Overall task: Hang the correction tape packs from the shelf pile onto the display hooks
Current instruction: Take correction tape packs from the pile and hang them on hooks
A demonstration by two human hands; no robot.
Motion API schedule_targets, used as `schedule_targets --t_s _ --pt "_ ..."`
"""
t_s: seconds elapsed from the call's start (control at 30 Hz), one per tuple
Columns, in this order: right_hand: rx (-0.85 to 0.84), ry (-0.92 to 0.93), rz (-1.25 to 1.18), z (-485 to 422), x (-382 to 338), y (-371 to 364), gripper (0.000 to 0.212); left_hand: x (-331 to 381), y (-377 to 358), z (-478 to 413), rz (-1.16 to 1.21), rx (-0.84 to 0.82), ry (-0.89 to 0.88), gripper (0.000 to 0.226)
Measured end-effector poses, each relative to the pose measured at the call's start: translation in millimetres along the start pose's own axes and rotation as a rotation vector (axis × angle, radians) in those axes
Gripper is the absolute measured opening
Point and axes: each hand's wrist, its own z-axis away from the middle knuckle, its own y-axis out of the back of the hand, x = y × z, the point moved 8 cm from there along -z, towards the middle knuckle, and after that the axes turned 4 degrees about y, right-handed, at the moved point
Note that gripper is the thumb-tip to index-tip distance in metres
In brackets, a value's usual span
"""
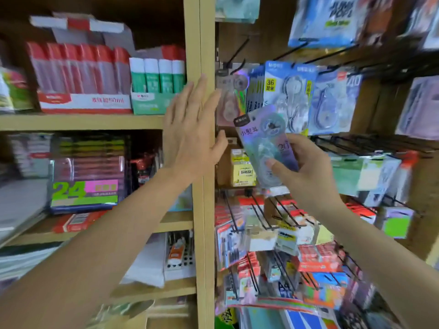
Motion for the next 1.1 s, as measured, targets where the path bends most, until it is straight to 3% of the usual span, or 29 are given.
schedule_targets --t_s 0.33,0.77,0.9,1.1 --pt "-0.052 0.117 0.008 -113.2 -2.3 14.7 0.031 -2.6 -32.9 -53.6 -0.169 -0.016 0.075 0.081" --pt "-0.041 0.101 -0.063 -137.8 12.5 -4.2 0.048 -6.3 -30.3 -48.7 -0.149 0.03 0.099 0.085" --pt "0.045 0.138 0.065 -141.6 6.8 3.1 0.06 -7.6 -31.3 -48.1 -0.142 0.031 0.106 0.085" --pt "0.026 0.255 0.395 -137.7 0.5 -12.4 0.054 -8.4 -29.8 -45.2 -0.119 0.04 0.119 0.084"
